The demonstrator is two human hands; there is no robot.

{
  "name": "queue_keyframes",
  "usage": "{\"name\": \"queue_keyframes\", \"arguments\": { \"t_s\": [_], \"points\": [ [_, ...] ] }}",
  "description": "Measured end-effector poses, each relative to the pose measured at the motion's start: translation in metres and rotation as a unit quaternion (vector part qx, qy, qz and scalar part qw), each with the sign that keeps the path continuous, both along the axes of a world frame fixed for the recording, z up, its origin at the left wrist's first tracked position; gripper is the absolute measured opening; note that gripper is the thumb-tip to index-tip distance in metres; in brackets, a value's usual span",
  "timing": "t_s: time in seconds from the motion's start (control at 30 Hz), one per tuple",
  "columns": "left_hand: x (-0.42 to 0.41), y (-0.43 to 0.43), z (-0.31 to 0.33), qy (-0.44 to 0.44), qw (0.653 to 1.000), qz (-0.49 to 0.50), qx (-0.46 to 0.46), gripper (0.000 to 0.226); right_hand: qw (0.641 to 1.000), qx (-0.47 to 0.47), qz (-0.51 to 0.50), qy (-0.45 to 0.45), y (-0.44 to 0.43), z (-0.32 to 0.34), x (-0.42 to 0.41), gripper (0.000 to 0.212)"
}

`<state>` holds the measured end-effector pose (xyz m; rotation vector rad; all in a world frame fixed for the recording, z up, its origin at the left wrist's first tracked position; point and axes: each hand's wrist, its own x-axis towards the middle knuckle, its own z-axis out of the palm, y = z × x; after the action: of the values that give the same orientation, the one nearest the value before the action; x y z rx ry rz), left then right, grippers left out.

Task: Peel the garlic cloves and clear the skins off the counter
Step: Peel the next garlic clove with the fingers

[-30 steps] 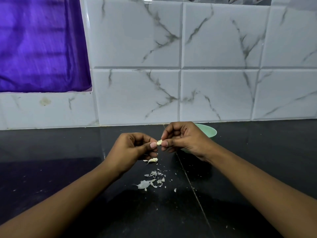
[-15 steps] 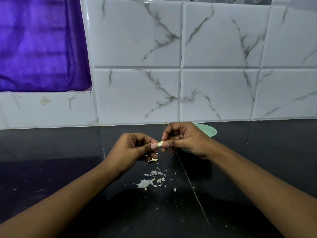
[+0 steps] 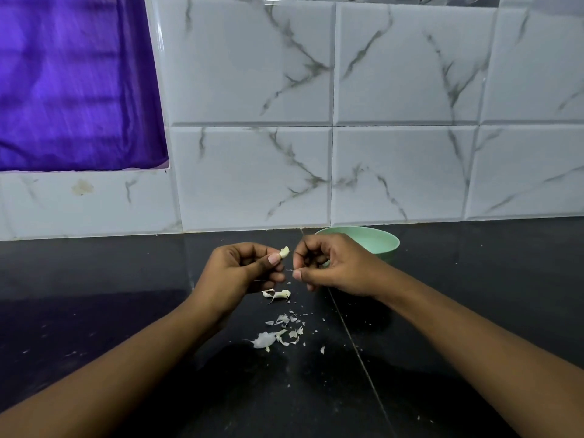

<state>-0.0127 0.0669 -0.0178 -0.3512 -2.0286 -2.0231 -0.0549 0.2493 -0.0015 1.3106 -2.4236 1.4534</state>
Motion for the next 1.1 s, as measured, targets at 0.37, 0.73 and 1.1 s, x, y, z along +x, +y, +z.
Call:
{"name": "queue_keyframes", "arguments": {
  "t_s": [0.37,0.73,1.1],
  "points": [
    [-0.001,0.0,0.0,-0.009,0.999,0.023,-0.023,0.003,0.992,-0.05,-0.036,-0.108,-0.001,0.002,0.002,0.014],
    [0.0,-0.004,0.0,0.016,0.995,0.048,-0.081,0.004,0.99,0.086,0.0,-0.108,0.004,0.008,0.006,0.011],
    [0.0,-0.004,-0.001,0.064,0.98,0.095,-0.161,0.004,0.995,0.056,-0.079,-0.04,0.002,0.008,0.002,0.011]
  ]
}}
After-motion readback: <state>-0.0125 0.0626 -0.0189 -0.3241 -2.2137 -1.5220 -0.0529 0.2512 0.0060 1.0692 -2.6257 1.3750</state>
